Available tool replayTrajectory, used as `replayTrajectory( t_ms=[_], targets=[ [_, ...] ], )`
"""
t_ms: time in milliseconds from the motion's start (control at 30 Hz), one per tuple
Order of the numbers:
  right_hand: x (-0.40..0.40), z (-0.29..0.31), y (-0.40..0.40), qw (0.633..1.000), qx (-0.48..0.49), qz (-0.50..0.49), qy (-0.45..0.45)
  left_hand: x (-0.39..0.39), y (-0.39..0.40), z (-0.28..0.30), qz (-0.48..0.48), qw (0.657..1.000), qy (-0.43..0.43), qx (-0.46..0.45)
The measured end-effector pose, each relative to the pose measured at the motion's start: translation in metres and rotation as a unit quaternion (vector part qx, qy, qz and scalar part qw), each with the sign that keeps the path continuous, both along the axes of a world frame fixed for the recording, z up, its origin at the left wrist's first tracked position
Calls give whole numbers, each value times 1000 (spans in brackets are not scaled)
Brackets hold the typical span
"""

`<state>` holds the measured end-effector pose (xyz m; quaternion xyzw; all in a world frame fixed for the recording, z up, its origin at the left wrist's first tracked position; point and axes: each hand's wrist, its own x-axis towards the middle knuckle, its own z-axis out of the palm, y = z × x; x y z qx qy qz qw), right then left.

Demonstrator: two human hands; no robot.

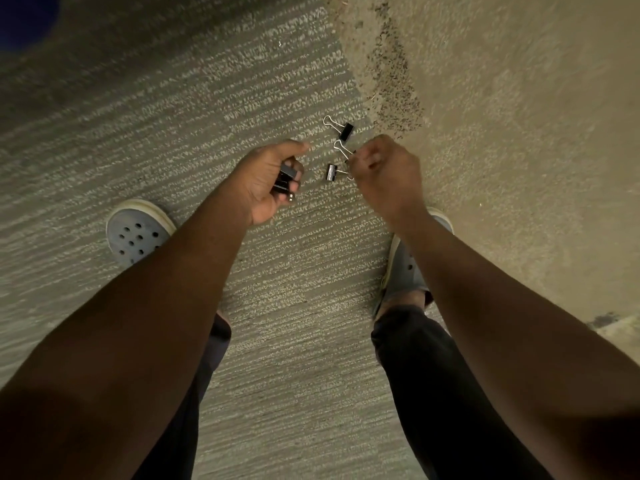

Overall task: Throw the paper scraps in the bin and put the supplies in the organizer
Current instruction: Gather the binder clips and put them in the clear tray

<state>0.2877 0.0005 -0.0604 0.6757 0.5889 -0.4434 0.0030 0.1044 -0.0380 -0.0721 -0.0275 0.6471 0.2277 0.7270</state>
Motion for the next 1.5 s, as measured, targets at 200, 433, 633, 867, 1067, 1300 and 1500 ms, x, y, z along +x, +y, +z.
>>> replayTrajectory(
  t_ms=[200,433,633,867,1067,1300,1500],
  targets=[
    [-3,-33,-2,933,3,323,-159,-14,-5,-7,44,998,-51,3],
    [-16,-40,-7,929,37,349,-121,-23,-13,-8,45,998,-34,-1],
    [-17,-30,-7,996,-13,91,4,-24,-12,-2,20,999,23,-12],
    [-28,-6,-8,977,-105,-29,183,-15,-1,2,-52,998,34,2],
    [-46,12,-4,980,-92,75,158,8,11,8,-111,989,74,65],
    [-67,43,-9,963,20,267,19,4,26,2,14,1000,-25,9],
    [-65,29,4,972,203,77,85,0,24,1,69,992,-101,4]
  ],
)
